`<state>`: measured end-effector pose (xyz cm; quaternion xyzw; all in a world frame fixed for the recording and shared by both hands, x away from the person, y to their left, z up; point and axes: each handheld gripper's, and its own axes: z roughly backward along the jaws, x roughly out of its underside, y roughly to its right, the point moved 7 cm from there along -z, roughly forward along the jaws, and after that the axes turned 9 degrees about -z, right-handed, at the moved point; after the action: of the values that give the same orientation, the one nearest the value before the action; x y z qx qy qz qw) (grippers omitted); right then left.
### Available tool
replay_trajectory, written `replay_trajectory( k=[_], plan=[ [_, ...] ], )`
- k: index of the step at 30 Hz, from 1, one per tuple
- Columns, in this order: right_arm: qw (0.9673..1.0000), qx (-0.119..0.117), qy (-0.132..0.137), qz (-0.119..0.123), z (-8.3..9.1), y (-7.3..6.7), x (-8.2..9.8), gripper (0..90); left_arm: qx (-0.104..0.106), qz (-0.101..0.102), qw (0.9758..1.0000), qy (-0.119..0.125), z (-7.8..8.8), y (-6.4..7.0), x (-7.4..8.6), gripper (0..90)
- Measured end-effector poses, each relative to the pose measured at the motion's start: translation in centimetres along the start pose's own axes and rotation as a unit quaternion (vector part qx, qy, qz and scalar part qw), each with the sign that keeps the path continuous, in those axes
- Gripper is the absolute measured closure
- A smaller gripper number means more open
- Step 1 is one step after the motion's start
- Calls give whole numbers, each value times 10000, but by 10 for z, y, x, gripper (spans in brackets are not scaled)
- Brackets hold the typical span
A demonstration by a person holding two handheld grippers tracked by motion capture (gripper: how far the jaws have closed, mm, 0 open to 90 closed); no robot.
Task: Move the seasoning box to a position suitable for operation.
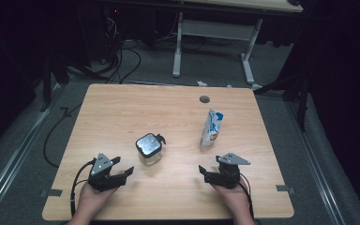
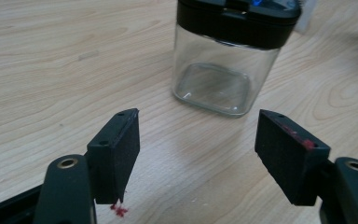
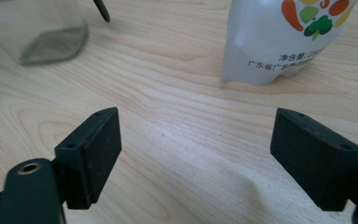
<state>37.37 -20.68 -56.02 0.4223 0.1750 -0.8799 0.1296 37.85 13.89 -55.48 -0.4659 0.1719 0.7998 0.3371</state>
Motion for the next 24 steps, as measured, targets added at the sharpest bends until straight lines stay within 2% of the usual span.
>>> replay_trajectory(
  k=[2,4,7,8,9,13,14,15,16,18,20,22,24],
  plan=[
    [10000,26,-4,63,0,0,0,171,-24,-21,10000,-16,1,0,0,316],
    [9999,-63,36,-75,1,0,-1,181,25,-26,10000,-15,2,1,3,325],
    [10000,-74,26,-49,1,-3,0,180,52,-21,10000,-8,3,0,4,340],
    [9999,92,34,97,-1,-4,0,174,39,-37,10000,34,4,0,4,341],
    [9998,129,27,115,-2,-5,-1,159,13,-62,9999,83,6,-2,3,345],
    [9997,188,152,57,-2,-5,-3,151,-50,-163,9998,58,7,-3,3,347],
    [9995,250,216,-16,-2,-4,-4,150,-35,-81,10000,25,8,-5,3,347],
    [9995,250,216,-16,-2,-4,-4,150,-35,-81,10000,25,8,-5,3,347],
    [9991,357,247,-21,-3,-1,-4,150,17,12,10000,-3,8,-6,4,348],
    [9991,354,246,-59,-4,1,-4,151,-32,49,10000,-12,7,-7,5,351],
    [9989,378,273,-54,-4,1,-4,151,-35,102,9999,-56,7,-5,3,291],
    [9987,431,275,0,-3,1,-4,151,19,45,9999,-91,6,-1,1,267],
    [9987,422,273,22,-3,0,-4,151,90,64,9998,-157,3,2,2,281]
  ],
)
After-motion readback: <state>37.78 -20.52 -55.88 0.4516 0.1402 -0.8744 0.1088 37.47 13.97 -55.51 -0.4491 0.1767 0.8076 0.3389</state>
